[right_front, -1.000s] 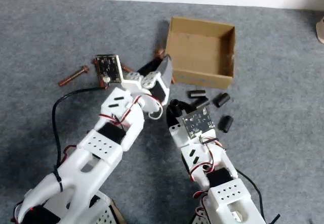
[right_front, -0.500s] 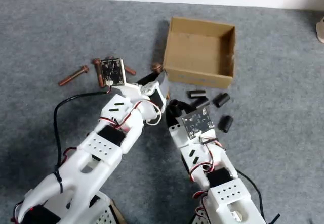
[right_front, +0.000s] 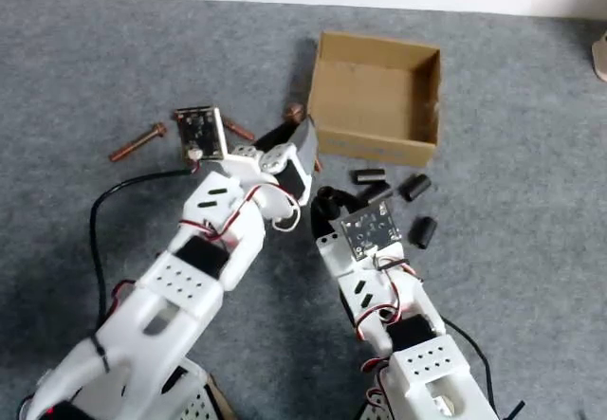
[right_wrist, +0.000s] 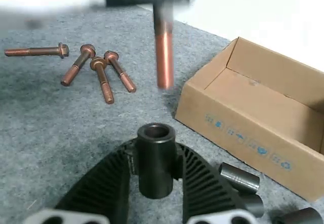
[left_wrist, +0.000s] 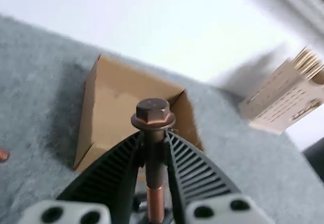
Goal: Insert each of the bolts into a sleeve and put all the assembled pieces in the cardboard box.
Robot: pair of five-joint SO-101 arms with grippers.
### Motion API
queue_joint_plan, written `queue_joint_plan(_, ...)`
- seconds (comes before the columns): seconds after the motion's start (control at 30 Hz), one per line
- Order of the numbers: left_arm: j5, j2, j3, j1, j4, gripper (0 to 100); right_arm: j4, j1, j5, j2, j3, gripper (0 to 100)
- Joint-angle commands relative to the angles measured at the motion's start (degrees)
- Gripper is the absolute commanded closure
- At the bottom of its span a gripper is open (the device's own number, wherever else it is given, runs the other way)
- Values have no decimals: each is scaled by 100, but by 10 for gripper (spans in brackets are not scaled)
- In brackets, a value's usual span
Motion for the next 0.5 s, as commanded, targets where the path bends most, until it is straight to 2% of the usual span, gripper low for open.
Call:
queue_joint_plan(0.0, 44, -681, 40, 330, -53, 995, 22, 136, -35, -75, 646, 994)
queue_joint_plan(0.13, 26, -1218, 532, 629, -79, 995, 22, 145, -35, -75, 646, 994)
queue_joint_plan(0.3, -9, -1516, 743, 637, -70, 995, 22, 136, -35, -75, 646, 994)
queue_joint_plan(0.47, -598, -1516, 866, 673, -79, 995, 22, 127, -35, -75, 646, 994)
